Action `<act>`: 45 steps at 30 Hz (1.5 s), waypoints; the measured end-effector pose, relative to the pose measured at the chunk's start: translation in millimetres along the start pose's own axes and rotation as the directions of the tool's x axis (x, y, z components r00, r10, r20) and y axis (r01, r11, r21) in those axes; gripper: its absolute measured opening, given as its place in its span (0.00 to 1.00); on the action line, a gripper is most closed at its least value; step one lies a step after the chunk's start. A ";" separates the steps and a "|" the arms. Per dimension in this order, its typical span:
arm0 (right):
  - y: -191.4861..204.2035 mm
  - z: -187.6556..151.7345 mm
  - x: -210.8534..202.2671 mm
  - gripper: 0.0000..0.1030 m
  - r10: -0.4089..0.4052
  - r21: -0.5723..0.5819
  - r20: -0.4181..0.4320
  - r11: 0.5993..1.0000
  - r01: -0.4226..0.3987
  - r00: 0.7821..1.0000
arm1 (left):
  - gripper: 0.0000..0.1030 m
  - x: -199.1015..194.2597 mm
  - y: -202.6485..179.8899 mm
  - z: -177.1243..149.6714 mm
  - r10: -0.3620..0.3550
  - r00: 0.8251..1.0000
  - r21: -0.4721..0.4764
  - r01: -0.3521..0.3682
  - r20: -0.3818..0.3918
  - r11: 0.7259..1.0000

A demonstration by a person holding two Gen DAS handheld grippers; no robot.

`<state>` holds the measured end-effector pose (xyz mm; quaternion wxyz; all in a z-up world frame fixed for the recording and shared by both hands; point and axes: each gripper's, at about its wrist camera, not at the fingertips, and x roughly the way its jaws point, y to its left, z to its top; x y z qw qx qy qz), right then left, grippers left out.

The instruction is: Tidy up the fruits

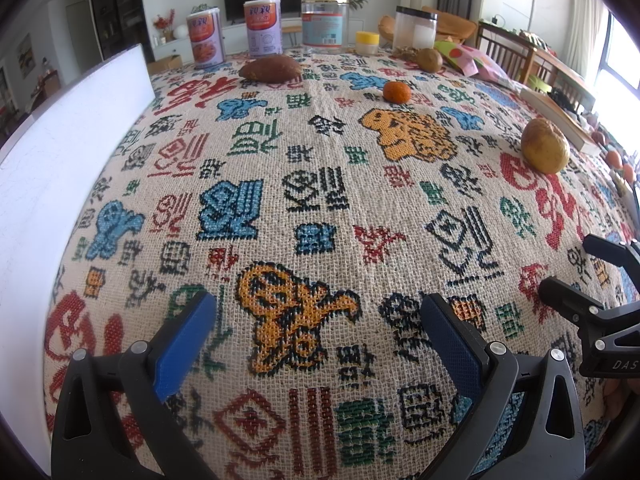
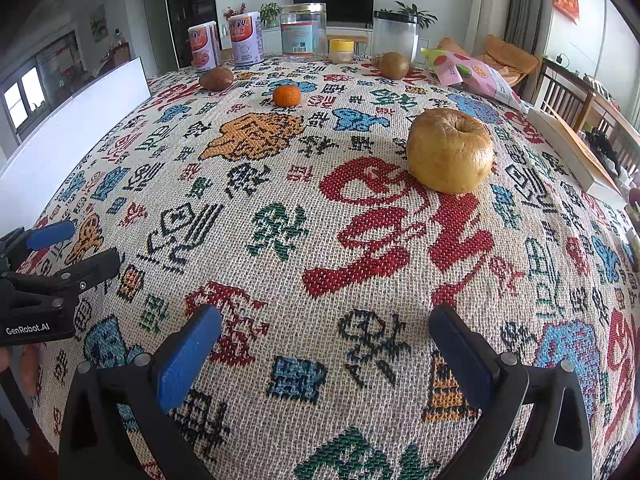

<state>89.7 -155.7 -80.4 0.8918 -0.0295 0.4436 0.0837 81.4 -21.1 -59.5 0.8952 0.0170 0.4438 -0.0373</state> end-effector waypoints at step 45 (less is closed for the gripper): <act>0.7 0.0 0.7 1.00 -0.001 0.000 -0.001 1.000 0.001 1.000 | 0.49 12.3 44.2 60.3 -0.258 0.940 0.021 0.269 -0.222 0.963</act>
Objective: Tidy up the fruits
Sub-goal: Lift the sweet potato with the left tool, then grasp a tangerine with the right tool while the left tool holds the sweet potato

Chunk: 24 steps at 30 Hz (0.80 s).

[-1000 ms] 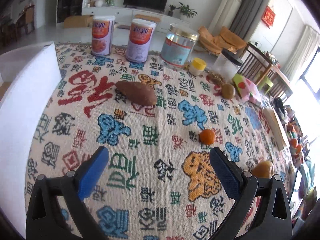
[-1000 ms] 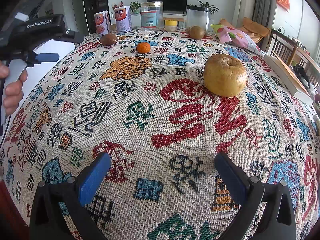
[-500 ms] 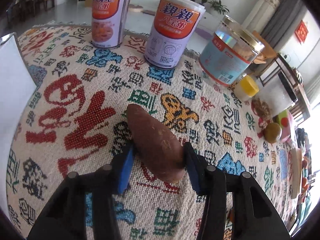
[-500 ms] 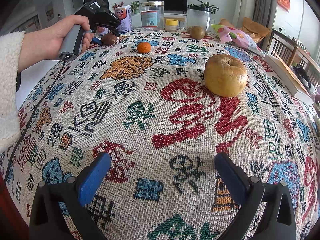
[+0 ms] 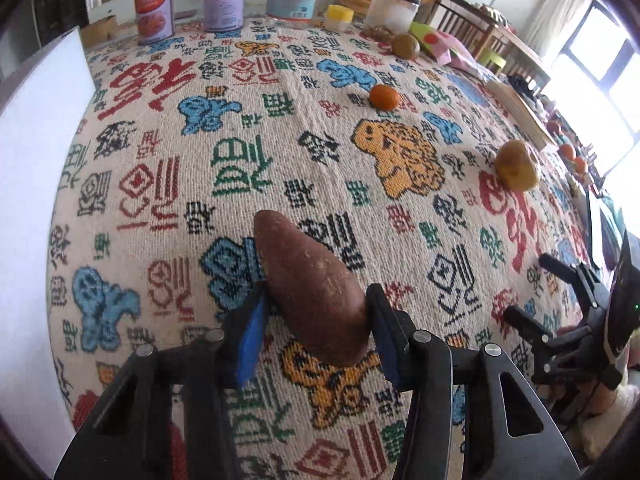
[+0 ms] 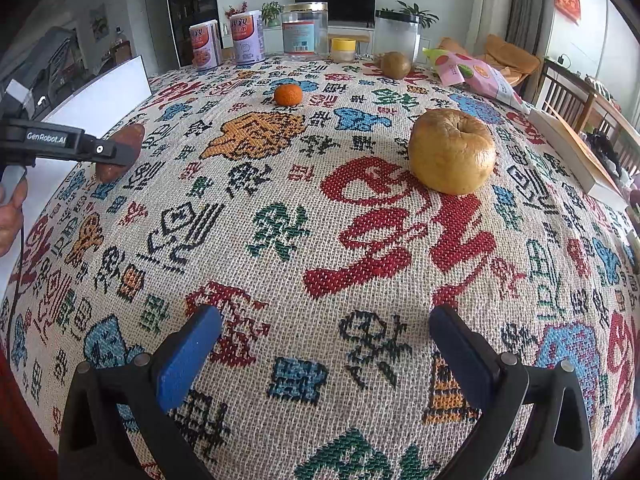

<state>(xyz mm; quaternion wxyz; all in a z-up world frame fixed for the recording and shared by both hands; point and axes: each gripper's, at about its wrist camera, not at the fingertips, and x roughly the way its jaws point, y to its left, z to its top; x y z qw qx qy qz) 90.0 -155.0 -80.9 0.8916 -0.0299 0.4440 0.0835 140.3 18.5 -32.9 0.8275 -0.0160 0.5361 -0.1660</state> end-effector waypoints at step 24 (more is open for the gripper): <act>-0.1 0.3 0.1 1.00 0.000 0.000 0.000 1.000 0.000 1.000 | 0.96 2.2 19.2 -46.9 0.304 0.935 -0.117 -0.286 0.183 0.951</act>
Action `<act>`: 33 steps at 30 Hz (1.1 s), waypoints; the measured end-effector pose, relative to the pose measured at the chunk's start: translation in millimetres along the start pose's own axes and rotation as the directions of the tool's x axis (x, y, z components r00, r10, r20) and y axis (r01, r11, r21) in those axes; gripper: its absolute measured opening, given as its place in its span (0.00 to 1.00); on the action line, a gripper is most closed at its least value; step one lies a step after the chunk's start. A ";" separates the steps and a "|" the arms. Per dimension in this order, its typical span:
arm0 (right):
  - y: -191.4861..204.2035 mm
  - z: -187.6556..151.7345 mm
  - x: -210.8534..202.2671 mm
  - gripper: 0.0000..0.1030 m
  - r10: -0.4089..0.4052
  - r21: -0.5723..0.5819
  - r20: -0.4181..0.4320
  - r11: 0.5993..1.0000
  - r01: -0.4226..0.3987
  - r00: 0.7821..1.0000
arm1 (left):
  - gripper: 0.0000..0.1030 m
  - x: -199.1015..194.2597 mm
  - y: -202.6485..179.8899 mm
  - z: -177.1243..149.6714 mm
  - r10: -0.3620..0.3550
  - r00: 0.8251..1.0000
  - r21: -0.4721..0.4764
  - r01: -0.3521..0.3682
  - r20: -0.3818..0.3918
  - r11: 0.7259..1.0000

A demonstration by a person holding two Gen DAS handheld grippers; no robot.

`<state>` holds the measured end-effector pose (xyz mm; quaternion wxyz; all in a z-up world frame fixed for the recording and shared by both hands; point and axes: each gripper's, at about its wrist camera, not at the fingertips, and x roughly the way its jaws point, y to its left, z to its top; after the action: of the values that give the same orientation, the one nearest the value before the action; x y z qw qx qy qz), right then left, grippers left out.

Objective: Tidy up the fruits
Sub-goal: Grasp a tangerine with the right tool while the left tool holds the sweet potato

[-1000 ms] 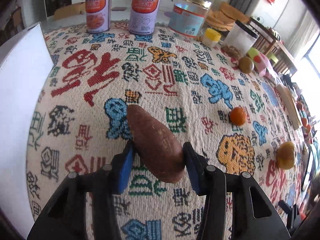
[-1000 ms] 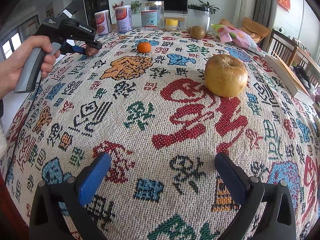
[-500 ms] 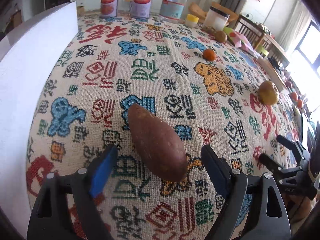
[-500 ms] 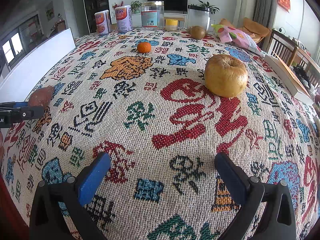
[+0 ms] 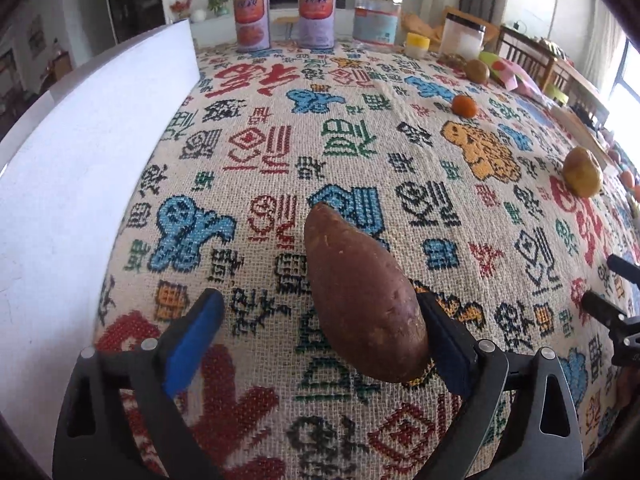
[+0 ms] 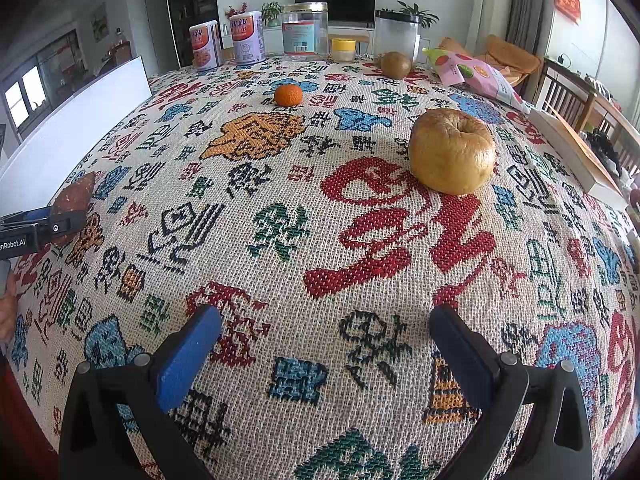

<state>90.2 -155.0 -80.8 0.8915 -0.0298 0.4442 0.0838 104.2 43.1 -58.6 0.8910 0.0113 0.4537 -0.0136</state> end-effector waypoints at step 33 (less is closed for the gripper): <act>-0.5 0.3 -0.2 1.00 0.000 0.000 0.000 1.000 0.000 1.000 | 0.99 1.5 2.8 1.5 -0.002 1.000 -0.021 0.003 0.006 1.000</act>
<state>90.4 -155.5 -80.5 0.8914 -0.0300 0.4443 0.0840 106.4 45.8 -58.9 0.8924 0.0015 0.4510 -0.0101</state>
